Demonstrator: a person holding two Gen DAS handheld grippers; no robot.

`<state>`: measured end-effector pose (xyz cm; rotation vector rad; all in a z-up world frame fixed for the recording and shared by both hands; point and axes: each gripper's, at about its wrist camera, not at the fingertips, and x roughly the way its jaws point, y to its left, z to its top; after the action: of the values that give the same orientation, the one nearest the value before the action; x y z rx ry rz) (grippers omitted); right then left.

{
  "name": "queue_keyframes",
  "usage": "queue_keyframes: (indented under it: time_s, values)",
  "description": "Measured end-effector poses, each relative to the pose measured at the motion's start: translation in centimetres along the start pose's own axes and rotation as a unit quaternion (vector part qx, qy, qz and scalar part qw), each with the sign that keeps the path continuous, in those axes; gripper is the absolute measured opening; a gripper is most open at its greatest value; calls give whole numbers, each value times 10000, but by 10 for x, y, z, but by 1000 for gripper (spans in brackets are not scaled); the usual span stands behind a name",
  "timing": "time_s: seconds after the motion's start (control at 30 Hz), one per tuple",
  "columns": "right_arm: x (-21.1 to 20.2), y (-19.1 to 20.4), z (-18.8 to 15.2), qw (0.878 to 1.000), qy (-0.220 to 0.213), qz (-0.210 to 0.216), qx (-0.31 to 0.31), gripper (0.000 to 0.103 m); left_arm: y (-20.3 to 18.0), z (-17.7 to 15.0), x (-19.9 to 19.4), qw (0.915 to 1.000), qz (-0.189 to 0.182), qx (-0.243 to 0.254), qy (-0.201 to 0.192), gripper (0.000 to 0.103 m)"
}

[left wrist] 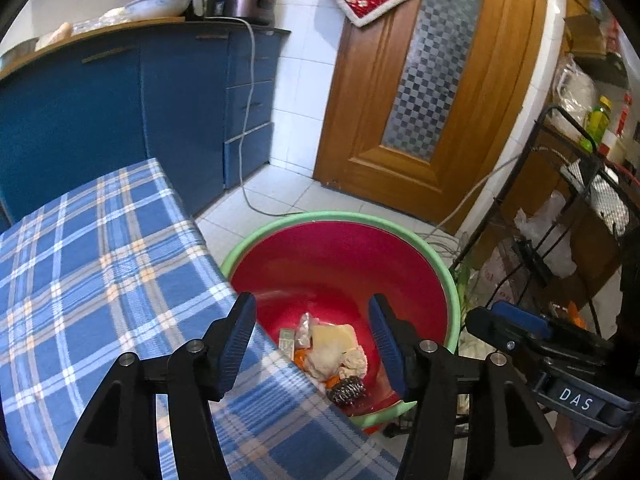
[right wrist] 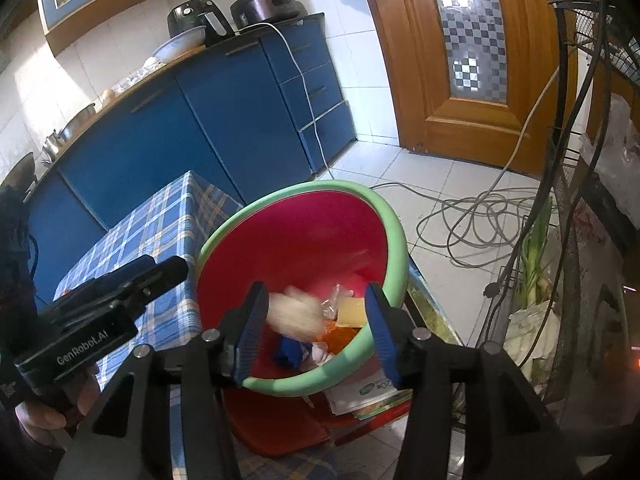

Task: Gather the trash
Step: 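Open the left tool to drop the crumpled cream paper into the bucket, then move both tools back over the table toward the medicine box and orange bag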

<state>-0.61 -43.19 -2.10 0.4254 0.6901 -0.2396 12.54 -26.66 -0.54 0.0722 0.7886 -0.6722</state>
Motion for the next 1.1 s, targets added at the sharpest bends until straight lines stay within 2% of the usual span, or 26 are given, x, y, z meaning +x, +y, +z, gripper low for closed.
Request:
queue_keyframes:
  time_s: [0.17, 0.23, 0.3, 0.67, 0.8, 0.87, 1.1]
  values:
    - [-3, 7, -2, 9999, -15, 105, -43, 57, 18, -2, -18, 9993, 282, -242, -98, 60]
    - [-4, 12, -4, 9999, -13, 159, -62, 63, 28, -4, -27, 9984, 416, -358, -145, 60]
    - [-5, 19, -6, 9997, -2, 246, -85, 64, 39, -7, -37, 9971, 561, -471, -202, 60]
    - [-2, 63, -17, 9971, 126, 640, -391, 74, 103, -27, -92, 9831, 1457, -1037, -396, 60]
    - [1, 80, -24, 9959, 206, 702, -534, 79, 126, -36, -111, 9732, 1830, -1311, -468, 65]
    - [3, 87, -27, 9953, 243, 738, -580, 80, 142, -42, -120, 9651, 2082, -1518, -477, 67]
    - [9, 108, -36, 9933, 348, 828, -724, 82, 198, -63, -141, 9381, 2612, -2223, -473, 67]
